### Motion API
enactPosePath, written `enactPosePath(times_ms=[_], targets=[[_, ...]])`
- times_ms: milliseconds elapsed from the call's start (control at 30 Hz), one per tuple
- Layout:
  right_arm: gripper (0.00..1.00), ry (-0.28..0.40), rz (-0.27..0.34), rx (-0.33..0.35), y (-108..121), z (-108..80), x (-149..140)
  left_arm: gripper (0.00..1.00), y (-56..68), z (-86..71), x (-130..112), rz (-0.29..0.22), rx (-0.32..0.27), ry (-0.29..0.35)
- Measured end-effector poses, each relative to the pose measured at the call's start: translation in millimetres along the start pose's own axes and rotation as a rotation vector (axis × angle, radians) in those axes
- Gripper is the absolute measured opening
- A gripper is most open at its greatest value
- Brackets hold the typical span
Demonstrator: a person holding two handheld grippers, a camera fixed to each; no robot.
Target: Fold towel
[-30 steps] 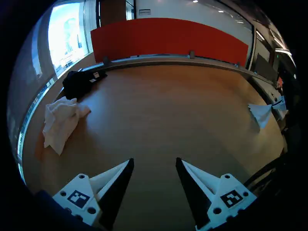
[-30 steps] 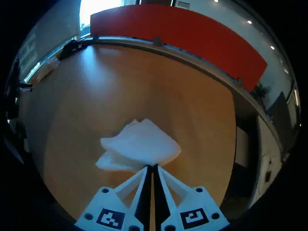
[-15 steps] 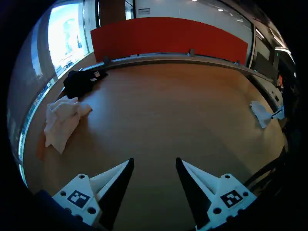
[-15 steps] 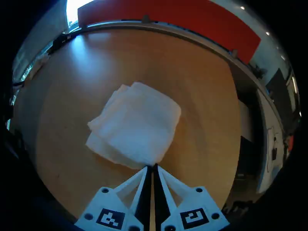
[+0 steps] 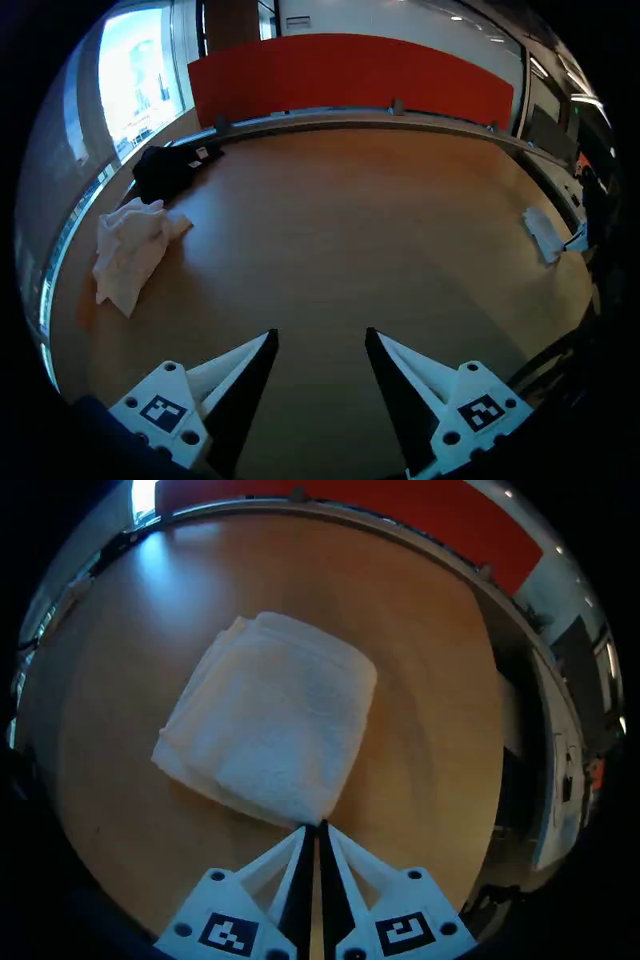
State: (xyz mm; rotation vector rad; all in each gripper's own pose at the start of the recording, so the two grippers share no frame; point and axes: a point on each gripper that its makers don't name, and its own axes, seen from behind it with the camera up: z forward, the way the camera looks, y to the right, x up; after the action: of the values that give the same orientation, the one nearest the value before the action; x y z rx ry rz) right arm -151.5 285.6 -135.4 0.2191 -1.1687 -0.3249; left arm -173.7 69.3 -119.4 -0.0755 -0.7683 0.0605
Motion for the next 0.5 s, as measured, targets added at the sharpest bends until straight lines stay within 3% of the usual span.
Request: enactPosePath(times_ms=[333,500], targets=[[0.07,-0.004,0.005,-0.009,0.0,2.3,-1.3,0.80,-0.6,0.0,1.8,0.002,0.002,0.002],[0.14,0.001,0.009,-0.016,1.4,1.0,-1.4,0.80,-0.9,0.4,3.3,0.002,0.001,0.003]])
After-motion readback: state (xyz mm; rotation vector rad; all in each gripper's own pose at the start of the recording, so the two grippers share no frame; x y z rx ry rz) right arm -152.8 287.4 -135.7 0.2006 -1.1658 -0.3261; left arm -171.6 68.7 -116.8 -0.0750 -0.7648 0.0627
